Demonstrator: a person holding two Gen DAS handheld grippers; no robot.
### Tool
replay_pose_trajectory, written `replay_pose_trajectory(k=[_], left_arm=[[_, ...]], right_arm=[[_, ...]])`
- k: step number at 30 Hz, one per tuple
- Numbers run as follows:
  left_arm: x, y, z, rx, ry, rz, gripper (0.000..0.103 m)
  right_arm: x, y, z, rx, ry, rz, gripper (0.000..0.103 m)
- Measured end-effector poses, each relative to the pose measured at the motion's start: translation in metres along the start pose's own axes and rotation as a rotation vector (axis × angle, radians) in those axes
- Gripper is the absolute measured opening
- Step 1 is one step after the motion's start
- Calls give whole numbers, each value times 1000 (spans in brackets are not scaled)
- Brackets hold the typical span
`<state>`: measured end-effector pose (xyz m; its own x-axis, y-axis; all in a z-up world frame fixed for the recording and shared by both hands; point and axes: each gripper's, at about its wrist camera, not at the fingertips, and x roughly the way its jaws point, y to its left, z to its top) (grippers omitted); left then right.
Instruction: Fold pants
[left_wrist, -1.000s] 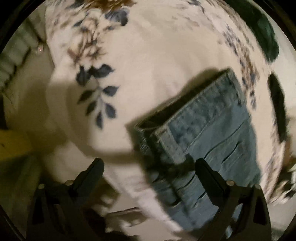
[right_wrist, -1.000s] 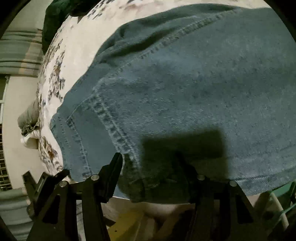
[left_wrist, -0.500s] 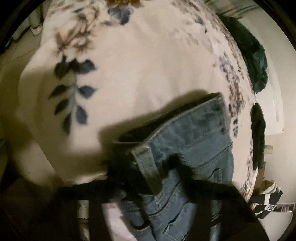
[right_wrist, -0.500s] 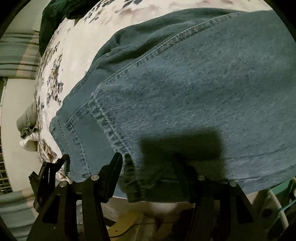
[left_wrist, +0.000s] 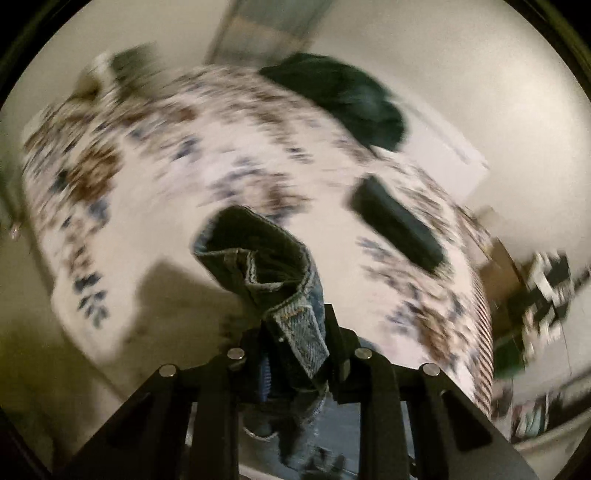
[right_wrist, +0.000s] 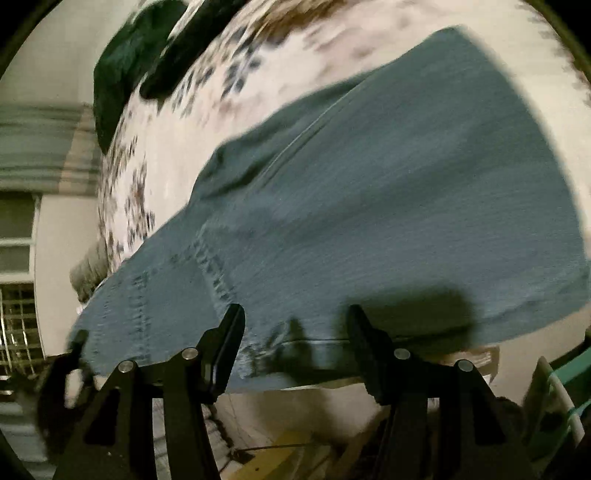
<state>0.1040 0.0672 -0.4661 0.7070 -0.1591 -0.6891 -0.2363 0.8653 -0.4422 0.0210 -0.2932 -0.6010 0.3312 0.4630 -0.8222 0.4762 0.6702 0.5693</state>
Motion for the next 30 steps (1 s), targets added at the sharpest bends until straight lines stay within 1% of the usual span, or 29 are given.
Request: replay_pose_trajectory(k=[2, 4, 7, 10, 13, 16, 18, 19, 20, 21, 22, 23, 24, 25, 26, 27, 28, 29, 30], left_arm=[[-6, -39, -9, 69, 1, -51, 19], [-9, -84, -26, 163, 6, -95, 19], [-5, -139, -56, 262, 35, -166, 19], [11, -194, -103, 383, 98, -230, 19], [38, -239, -166, 505, 194, -267, 19], [58, -265, -224, 614, 271, -276, 19], [73, -276, -261, 693, 342, -262, 19], [75, -280, -275, 715, 366, -248, 20], [82, -281, -285, 744, 390, -218, 21], [85, -282, -289, 761, 409, -196, 21], [84, -281, -290, 753, 423, -198, 25], [82, -279, -284, 723, 444, -213, 27], [80, -278, -278, 692, 467, -223, 34], [79, -278, -276, 681, 482, -219, 50], [76, -278, -269, 664, 502, -230, 61], [72, -277, -261, 644, 511, -246, 81], [66, -275, -256, 626, 507, -256, 88], [60, -273, -246, 608, 505, -272, 88], [58, -271, -234, 589, 508, -276, 88]], right_arm=[[-23, -19, 6, 30, -33, -5, 60], [-54, -46, 13, 70, -77, -13, 60], [-90, -80, 22, 113, -133, -33, 60], [-129, -122, 29, 161, -193, -65, 60], [-159, -160, 33, 200, -242, -110, 60], [-184, -197, 32, 231, -277, -171, 60], [-196, -219, 29, 253, -287, -202, 60], [-196, -222, 29, 260, -287, -212, 60], [-201, -232, 30, 272, -281, -225, 60], [-201, -235, 31, 277, -274, -229, 61], [-204, -244, 33, 278, -255, -232, 61], [-205, -246, 36, 276, -246, -232, 66], [-206, -248, 39, 272, -242, -222, 72], [-207, -246, 42, 266, -240, -204, 74], [-207, -246, 46, 259, -238, -186, 83], [-208, -244, 50, 252, -235, -168, 92], [-207, -241, 56, 244, -230, -141, 95], [-206, -236, 64, 234, -226, -106, 99], [-205, -232, 70, 225, -223, -81, 100]])
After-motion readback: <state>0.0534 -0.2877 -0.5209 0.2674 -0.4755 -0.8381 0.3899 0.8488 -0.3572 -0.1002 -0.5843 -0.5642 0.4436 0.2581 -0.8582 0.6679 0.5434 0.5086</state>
